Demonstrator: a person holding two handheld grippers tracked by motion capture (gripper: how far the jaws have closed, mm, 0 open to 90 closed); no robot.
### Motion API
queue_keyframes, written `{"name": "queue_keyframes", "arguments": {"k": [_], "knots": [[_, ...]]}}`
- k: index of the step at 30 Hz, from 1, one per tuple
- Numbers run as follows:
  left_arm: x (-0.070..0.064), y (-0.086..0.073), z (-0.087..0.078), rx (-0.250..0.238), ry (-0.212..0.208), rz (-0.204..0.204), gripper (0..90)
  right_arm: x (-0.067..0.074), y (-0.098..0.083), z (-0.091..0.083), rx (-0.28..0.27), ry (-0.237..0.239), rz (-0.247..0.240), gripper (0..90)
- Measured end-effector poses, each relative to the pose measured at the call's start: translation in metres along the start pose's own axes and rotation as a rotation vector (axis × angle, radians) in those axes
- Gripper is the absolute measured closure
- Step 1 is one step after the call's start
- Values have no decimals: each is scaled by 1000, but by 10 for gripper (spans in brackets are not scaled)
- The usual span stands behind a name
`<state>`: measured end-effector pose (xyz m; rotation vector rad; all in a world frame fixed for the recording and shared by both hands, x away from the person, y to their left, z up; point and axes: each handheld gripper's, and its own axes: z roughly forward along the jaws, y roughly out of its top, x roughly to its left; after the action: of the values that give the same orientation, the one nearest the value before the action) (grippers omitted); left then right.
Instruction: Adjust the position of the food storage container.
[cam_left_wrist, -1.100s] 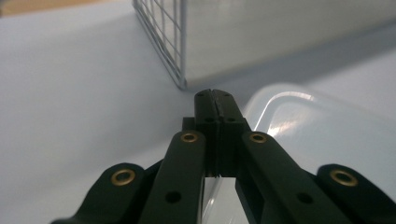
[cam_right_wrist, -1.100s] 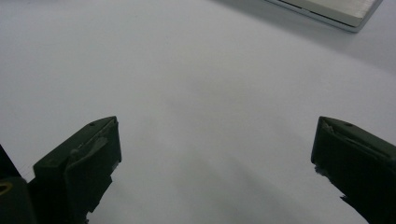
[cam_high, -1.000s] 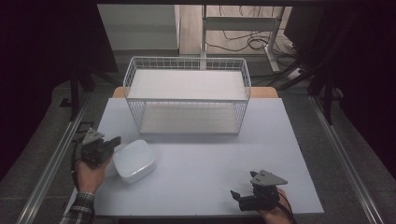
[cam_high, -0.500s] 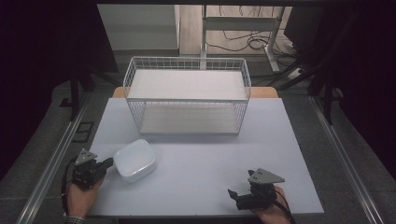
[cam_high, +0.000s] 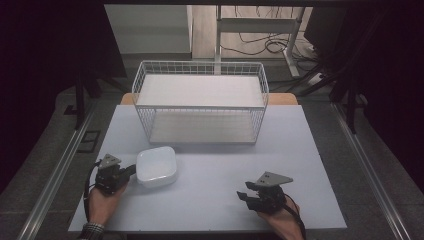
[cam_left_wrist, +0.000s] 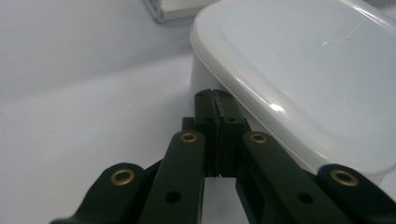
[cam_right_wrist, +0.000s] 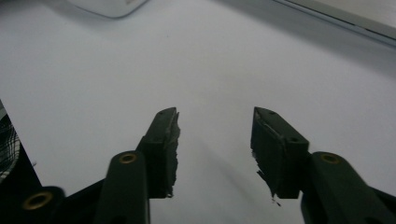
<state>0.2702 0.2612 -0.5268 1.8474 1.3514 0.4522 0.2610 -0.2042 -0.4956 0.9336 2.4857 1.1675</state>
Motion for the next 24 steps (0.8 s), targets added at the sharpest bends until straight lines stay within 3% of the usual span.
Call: {"name": "queue_keyframes", "arguments": {"k": [2, 3, 4, 8, 22, 24], "knots": [[-6, 3, 5, 3, -16, 18, 898, -1, 9, 9, 11, 10, -34, 647], [-6, 3, 5, 3, -16, 18, 898, -1, 9, 9, 11, 10, -34, 647], [-9, 5, 8, -1, -34, 15, 898, -3, 16, 16, 15, 19, -43, 710], [-17, 9, 14, 2, -55, 34, 898, -5, 30, 30, 18, 34, -58, 819], [-67, 30, 49, 4, -176, 111, 898, -8, 58, 75, 24, 18, -22, 884], [-74, 33, 54, 2, -190, 124, 898, -9, 60, 82, 28, -1, -23, 883]]}}
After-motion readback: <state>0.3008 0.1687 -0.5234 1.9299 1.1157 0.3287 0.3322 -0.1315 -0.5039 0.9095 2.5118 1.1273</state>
